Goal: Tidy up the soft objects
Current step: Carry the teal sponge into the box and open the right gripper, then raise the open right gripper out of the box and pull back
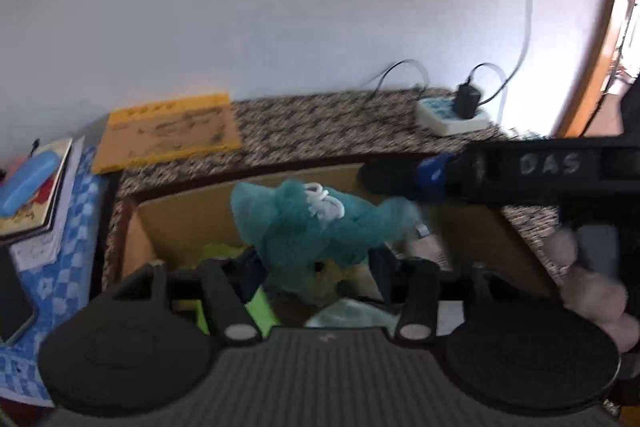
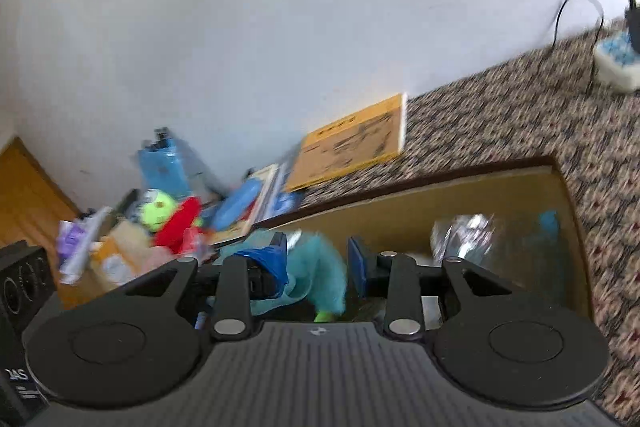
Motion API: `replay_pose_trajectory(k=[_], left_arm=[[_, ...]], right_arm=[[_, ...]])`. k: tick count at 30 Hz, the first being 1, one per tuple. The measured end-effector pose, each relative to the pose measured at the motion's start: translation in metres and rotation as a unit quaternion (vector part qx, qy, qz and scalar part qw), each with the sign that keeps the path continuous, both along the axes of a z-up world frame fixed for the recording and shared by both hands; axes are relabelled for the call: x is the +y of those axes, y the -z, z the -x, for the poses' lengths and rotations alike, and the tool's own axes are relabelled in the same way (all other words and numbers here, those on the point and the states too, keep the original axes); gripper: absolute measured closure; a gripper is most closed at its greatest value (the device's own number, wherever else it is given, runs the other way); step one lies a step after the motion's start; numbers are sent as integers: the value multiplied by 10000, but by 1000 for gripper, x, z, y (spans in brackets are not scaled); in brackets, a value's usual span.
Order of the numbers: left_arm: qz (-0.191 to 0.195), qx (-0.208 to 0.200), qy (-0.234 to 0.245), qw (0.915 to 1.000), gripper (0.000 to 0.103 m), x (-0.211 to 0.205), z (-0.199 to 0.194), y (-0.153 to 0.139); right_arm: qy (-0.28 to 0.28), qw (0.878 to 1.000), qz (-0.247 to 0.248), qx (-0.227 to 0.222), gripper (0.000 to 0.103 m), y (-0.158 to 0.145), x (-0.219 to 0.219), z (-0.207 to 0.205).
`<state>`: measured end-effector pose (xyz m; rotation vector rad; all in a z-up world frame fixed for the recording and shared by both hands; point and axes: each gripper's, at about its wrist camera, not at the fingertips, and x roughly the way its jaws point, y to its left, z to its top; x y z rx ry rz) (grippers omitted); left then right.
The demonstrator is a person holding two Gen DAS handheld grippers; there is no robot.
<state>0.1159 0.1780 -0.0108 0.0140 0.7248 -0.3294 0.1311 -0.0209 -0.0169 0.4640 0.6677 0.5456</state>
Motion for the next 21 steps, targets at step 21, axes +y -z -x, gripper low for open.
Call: replay_pose_trajectory(k=[21], left_arm=[[-503, 200, -505, 9973, 44, -6, 60, -18]], right_arm=[[1052, 9928, 556, 122, 86, -15, -48, 71]])
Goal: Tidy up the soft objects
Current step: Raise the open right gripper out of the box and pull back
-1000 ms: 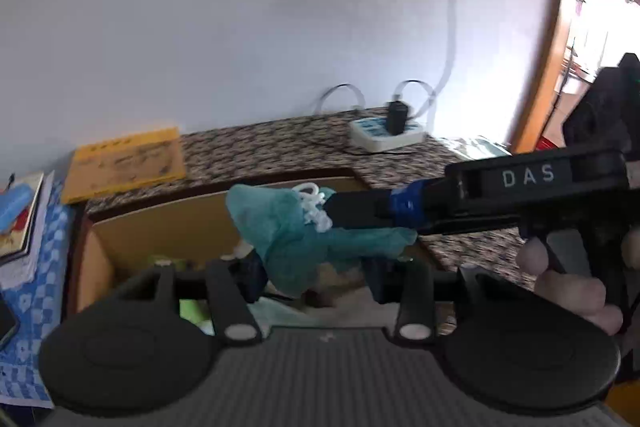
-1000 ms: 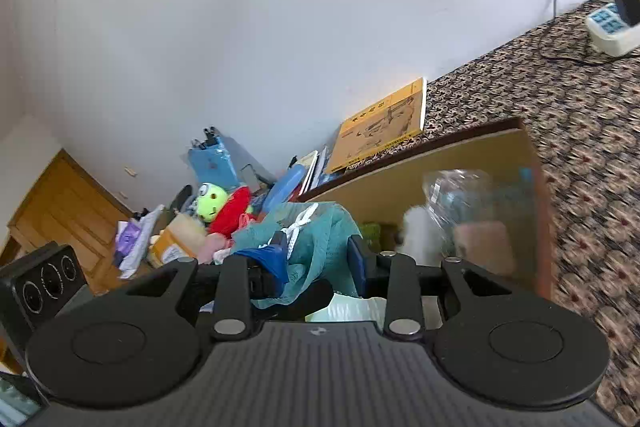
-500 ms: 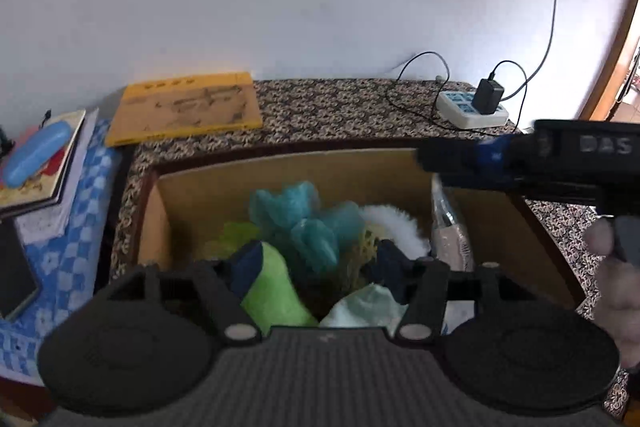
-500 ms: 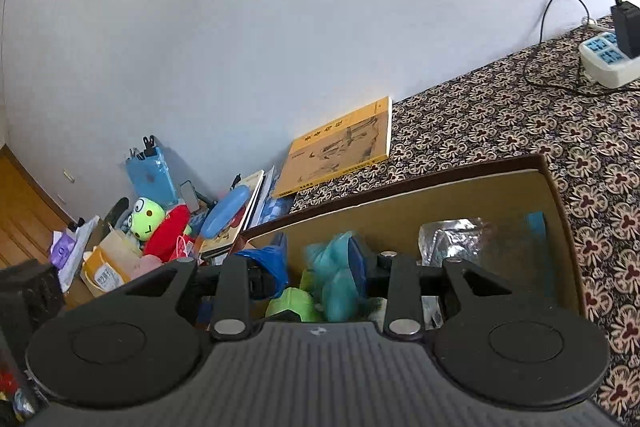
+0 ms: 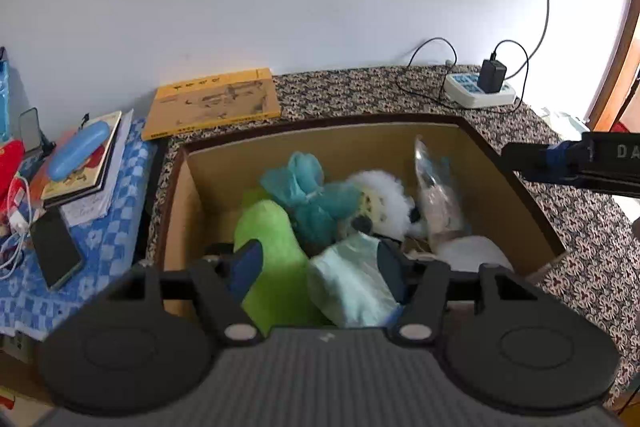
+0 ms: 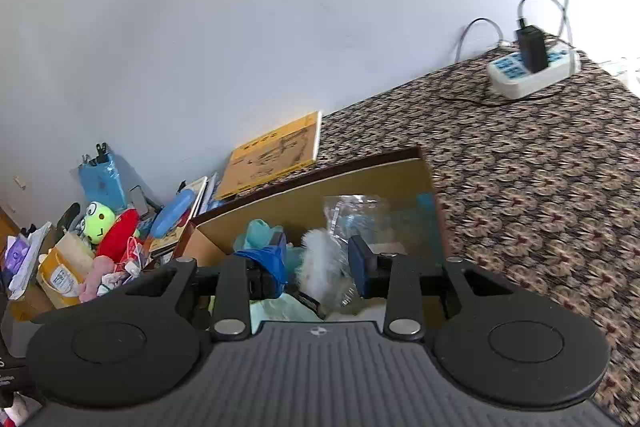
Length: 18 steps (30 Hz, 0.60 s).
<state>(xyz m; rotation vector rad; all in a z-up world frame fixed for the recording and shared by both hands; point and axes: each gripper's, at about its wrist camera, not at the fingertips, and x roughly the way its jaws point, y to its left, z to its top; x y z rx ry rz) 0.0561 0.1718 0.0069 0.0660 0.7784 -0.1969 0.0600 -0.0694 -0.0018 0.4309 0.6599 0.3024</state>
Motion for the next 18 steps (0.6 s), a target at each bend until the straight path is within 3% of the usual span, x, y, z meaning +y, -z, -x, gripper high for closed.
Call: replay_pose_trajectory(k=[9, 18], left_arm=[[-221, 117, -85, 9997, 40, -38, 24, -13], [-484, 269, -154, 9983, 36, -108, 48, -12]], right_arm=[[497, 9958, 760, -138, 86, -18, -17, 42], [568, 9913, 1172, -171, 85, -18, -58, 79]])
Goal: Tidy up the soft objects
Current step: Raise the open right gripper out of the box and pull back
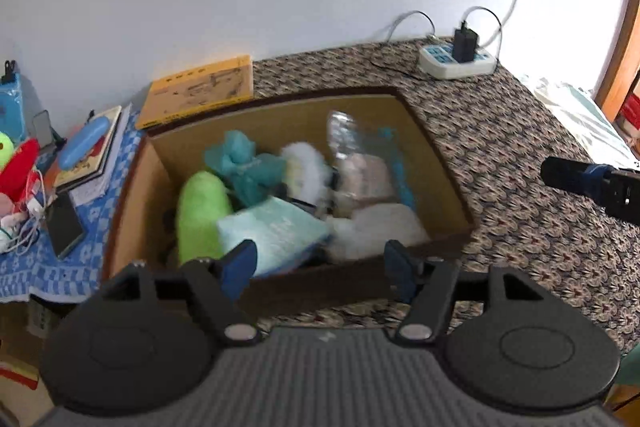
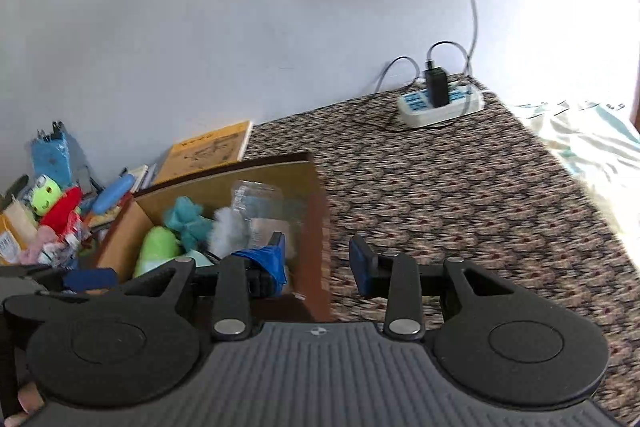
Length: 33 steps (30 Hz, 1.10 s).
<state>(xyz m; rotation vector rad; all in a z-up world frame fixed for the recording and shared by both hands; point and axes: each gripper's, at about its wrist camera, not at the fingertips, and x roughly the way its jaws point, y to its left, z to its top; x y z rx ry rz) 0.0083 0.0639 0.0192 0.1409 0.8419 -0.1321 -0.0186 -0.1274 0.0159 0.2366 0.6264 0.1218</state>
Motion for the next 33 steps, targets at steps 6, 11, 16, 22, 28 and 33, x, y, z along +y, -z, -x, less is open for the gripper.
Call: replay_pose_trajectory(k=[6, 11, 16, 22, 28, 33], left_arm=[[-291, 164, 25, 9994, 36, -62, 11, 7], [-380, 245, 66, 9990, 36, -101, 16, 13], [-417, 308, 91, 9986, 36, -131, 21, 18], [-529, 538, 57, 9971, 36, -153, 28, 30], [-595, 849, -14, 9946, 36, -160, 31, 44], [-646, 1086, -89, 9919, 36, -162, 31, 53]], right_arm=[[107, 9997, 202, 11, 84, 1, -42, 20], [312, 9986, 417, 117, 84, 6, -75, 34], [372, 9980, 435, 266, 83, 15, -102, 43], [332, 9962, 555, 587, 82, 31, -118, 47], [179, 9938, 520, 964, 82, 50, -127, 50], [76, 9911, 435, 1252, 82, 62, -126, 52]])
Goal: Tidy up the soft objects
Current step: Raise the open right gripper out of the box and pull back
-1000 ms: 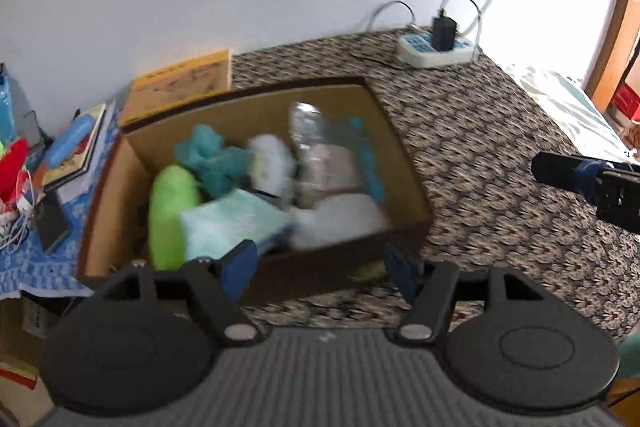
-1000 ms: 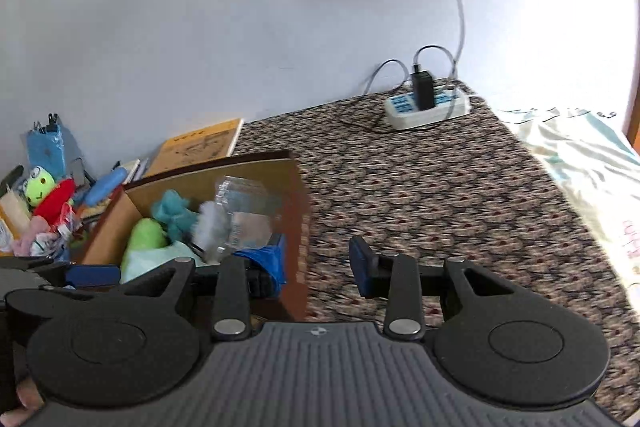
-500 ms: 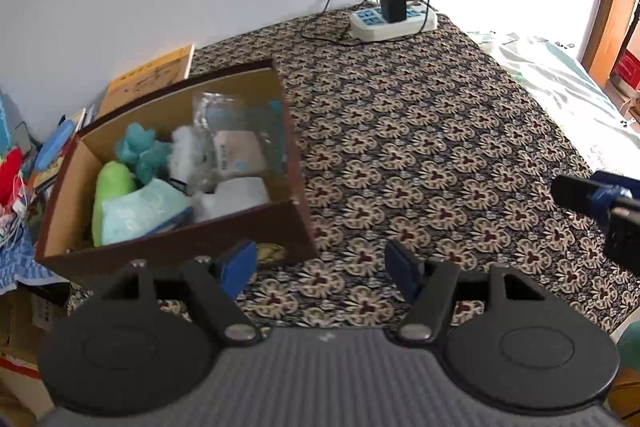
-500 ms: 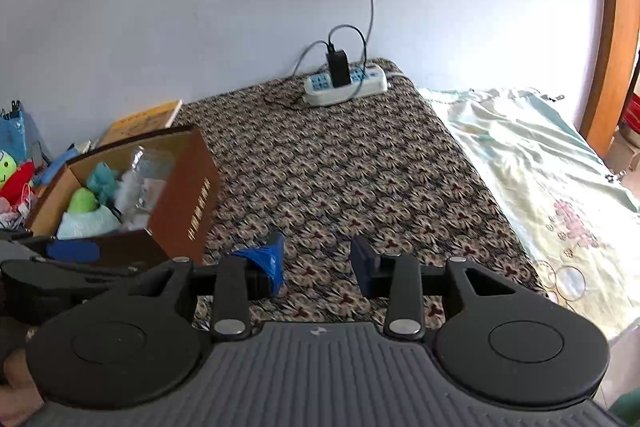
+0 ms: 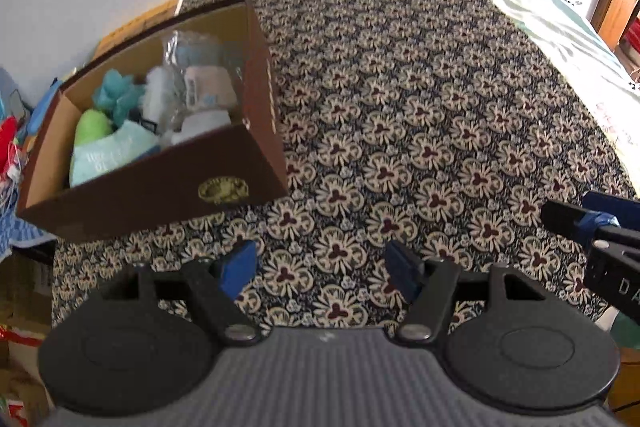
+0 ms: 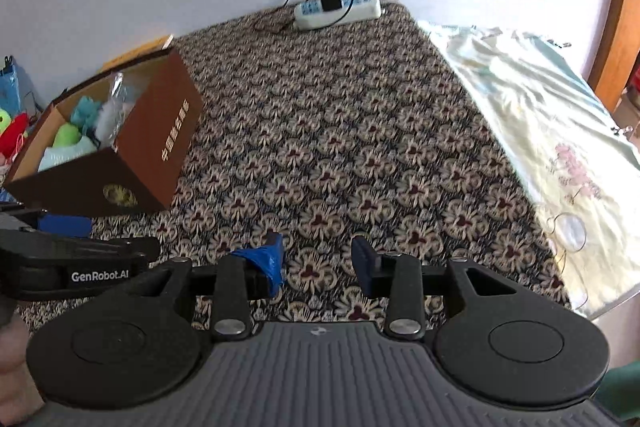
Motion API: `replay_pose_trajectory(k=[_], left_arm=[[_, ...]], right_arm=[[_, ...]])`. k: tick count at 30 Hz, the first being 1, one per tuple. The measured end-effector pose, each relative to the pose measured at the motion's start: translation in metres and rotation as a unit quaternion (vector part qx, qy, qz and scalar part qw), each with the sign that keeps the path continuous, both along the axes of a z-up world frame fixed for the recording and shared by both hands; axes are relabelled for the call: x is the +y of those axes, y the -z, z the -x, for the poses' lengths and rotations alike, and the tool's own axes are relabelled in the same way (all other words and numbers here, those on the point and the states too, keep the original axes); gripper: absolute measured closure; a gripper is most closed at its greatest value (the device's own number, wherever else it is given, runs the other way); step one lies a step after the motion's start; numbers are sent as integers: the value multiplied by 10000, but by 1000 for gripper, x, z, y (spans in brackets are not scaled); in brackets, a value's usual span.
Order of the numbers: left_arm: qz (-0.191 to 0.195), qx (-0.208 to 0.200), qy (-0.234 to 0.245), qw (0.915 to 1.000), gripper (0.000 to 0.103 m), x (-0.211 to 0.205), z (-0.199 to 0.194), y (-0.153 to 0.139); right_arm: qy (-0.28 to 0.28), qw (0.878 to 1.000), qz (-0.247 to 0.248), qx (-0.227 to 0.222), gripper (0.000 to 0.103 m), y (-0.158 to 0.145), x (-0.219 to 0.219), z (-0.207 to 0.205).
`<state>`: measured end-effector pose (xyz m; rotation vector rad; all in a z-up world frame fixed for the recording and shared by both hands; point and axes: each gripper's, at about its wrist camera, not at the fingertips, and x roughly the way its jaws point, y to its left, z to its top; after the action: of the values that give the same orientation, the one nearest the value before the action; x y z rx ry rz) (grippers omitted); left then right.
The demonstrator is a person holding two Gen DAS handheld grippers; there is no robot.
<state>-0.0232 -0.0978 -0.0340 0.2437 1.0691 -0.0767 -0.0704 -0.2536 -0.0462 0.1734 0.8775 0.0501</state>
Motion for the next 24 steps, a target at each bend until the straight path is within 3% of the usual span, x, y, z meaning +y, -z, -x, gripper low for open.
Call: replay_pose_trajectory(k=[11, 24], left_arm=[[13, 372, -70, 9993, 36, 16, 6, 16], [130, 263, 54, 9996, 36, 71, -4, 4]], right_arm=[[-11, 9989, -231, 413, 82, 22, 21, -8], [64, 9991, -152, 393, 82, 11, 81, -14]])
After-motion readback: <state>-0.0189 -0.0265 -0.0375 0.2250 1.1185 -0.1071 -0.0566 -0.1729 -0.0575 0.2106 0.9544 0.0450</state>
